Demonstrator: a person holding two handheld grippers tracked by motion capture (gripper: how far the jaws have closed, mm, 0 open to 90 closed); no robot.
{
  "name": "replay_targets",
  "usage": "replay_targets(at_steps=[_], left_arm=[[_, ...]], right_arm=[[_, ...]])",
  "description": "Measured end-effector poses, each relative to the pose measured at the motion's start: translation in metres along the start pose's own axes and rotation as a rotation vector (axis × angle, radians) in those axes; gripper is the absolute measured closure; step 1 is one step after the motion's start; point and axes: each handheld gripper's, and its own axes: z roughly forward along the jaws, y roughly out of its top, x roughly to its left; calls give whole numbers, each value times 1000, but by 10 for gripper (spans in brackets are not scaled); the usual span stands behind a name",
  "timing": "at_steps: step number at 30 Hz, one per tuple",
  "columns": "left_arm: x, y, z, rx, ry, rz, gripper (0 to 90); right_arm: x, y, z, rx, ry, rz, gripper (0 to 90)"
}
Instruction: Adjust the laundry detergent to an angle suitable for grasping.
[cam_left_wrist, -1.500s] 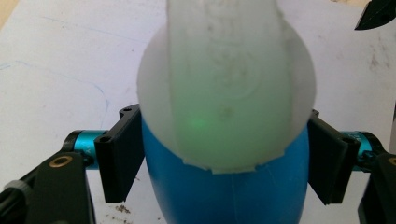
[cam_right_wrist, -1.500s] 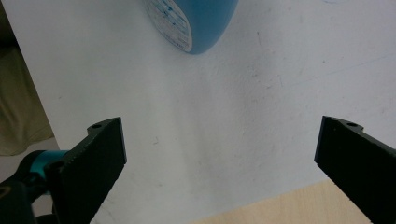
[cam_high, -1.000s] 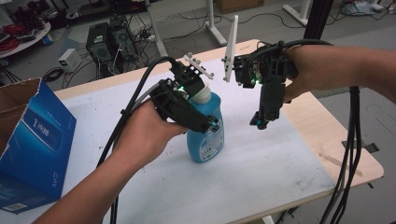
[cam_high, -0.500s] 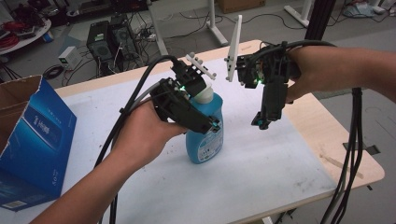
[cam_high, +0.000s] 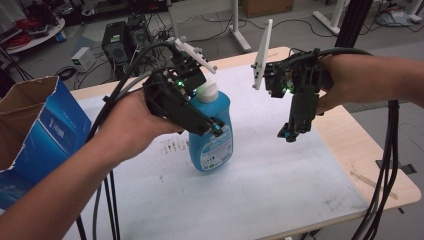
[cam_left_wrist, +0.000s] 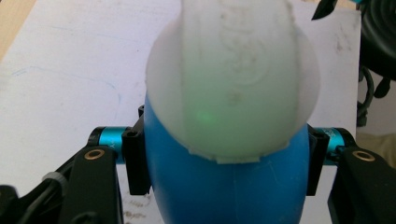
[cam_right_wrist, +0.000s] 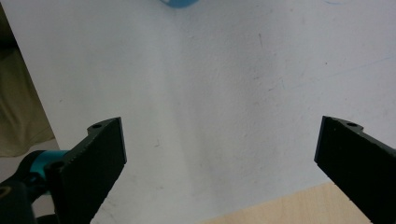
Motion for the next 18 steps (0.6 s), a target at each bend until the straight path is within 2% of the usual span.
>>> replay_targets(at_steps=[1,8,12,13,16,18], left_arm=[[2,-1,-3,7,-4,16,379],[11,-10,-16,14,-11,32,379],[20,-17,-26,-1,-39,52,379],[23,-20,-30,-8,-63,80,379],[26,-24,-34,-9,-83,110,379],[27,-25,-35,-5,-89,115,379]], right_arm=[[0,1,0,3,1,-4,12],[2,7,0,13,1,-6,12],[2,10,-1,16,1,-6,12],[3,11,-2,15,-1,-9,12],[3,13,-2,20,-1,-8,12],[3,14,-2,20,-3,-5,12]])
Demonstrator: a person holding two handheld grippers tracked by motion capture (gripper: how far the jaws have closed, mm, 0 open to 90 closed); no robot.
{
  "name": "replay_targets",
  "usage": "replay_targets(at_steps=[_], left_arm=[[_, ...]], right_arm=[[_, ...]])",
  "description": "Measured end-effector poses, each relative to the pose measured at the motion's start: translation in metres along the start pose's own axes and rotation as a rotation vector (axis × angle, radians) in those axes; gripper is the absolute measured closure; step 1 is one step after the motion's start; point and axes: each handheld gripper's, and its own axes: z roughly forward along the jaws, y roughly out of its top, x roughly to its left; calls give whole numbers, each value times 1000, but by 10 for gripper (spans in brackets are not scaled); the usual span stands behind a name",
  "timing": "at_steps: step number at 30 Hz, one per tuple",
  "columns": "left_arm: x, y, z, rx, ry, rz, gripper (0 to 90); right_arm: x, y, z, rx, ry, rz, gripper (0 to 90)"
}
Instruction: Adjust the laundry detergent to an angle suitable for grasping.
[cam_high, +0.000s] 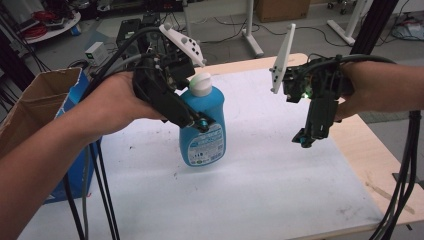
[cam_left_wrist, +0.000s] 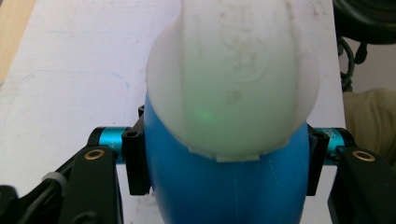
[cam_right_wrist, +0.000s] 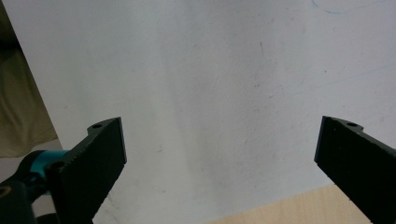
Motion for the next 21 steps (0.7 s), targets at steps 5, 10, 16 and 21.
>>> replay_targets(at_steps=[5,10,16,21], left_arm=[[5,-8,-4,-14,-41,47,379],[7,-12,-5,-34,-68,88,379],[11,-17,-9,-51,-99,129,379],[14,-23,-9,-68,-143,177,379]], right_arm=[[0,3,1,9,3,-2,12],[0,4,1,10,6,-1,12],[1,6,1,20,7,-1,12],[0,9,2,20,2,-4,12]])
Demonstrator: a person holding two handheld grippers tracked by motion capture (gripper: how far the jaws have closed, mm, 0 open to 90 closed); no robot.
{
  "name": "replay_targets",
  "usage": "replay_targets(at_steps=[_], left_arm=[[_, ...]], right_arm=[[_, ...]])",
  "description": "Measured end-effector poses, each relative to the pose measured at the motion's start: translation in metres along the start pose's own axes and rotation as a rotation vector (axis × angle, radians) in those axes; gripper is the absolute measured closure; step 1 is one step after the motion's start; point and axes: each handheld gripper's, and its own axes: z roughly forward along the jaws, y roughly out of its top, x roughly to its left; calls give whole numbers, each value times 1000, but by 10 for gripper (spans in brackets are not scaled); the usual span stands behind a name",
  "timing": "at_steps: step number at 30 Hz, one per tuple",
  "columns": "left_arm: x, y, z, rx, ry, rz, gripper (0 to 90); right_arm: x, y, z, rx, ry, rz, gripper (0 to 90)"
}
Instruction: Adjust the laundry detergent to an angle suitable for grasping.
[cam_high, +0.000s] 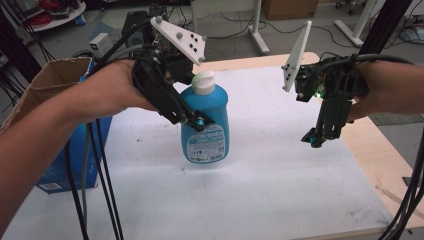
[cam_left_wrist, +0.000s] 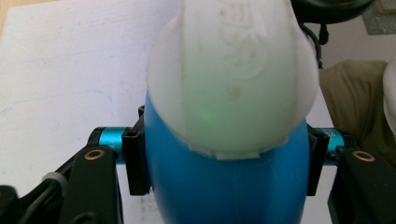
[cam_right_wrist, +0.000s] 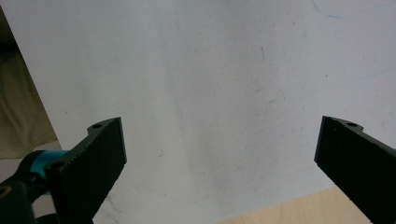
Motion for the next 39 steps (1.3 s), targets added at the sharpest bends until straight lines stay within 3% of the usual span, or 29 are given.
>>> replay_targets(at_steps=[14,22,39], left_arm=[[6,-11,11,7,-63,100,381],[9,-9,20,12,-88,120,381],[11,-10,48,21,-125,122,380]], right_arm=[[-2,4,3,15,8,7,12],[-4,5,5,18,9,11,12],[-8,5,9,20,18,24,12]])
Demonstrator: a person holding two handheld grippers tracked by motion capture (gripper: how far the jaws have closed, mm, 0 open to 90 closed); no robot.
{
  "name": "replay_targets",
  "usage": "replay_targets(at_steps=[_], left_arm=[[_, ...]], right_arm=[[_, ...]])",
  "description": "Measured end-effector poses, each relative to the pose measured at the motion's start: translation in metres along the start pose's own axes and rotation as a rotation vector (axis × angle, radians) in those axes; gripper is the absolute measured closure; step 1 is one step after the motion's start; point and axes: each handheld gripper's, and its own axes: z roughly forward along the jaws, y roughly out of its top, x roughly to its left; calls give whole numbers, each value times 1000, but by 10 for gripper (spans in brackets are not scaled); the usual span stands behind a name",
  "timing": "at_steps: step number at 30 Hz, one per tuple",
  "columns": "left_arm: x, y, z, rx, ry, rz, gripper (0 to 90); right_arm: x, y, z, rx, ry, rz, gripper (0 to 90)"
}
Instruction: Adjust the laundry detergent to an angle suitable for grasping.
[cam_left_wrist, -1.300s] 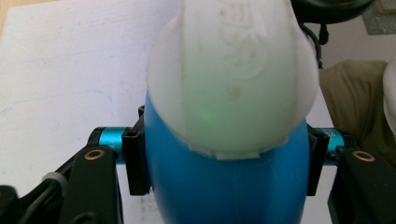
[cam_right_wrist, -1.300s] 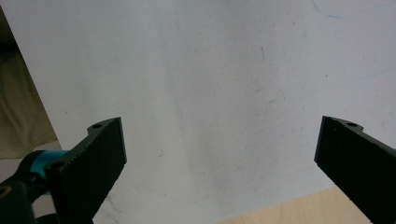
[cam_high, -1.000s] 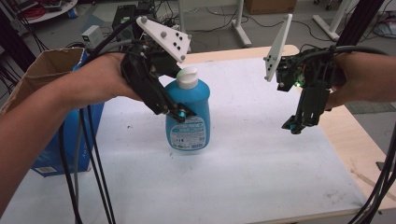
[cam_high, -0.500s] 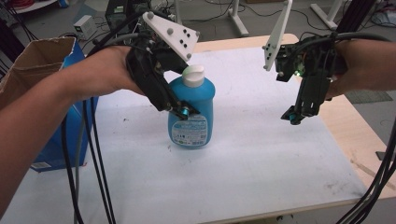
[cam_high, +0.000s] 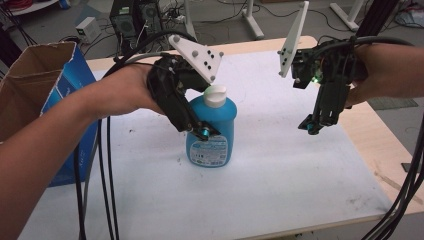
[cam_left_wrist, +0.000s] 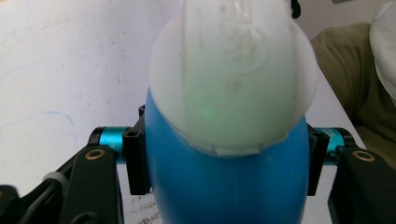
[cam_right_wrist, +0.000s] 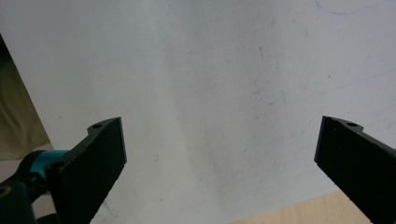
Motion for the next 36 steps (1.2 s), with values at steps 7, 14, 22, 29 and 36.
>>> replay_targets(at_steps=[7,14,22,29,36], left_arm=[[2,-3,-2,3,2,-45,378],[2,-4,-2,11,1,-48,376],[1,-4,-2,14,-10,-42,372],[0,-10,-1,9,-30,-132,251],[-1,-12,-12,-23,18,-206,171]], right_arm=[[0,-1,0,-3,-3,0,12],[0,1,1,-2,0,-9,12],[0,0,1,-6,-2,-8,12],[1,0,0,-5,-4,-8,12],[4,0,-2,-7,-10,-16,12]])
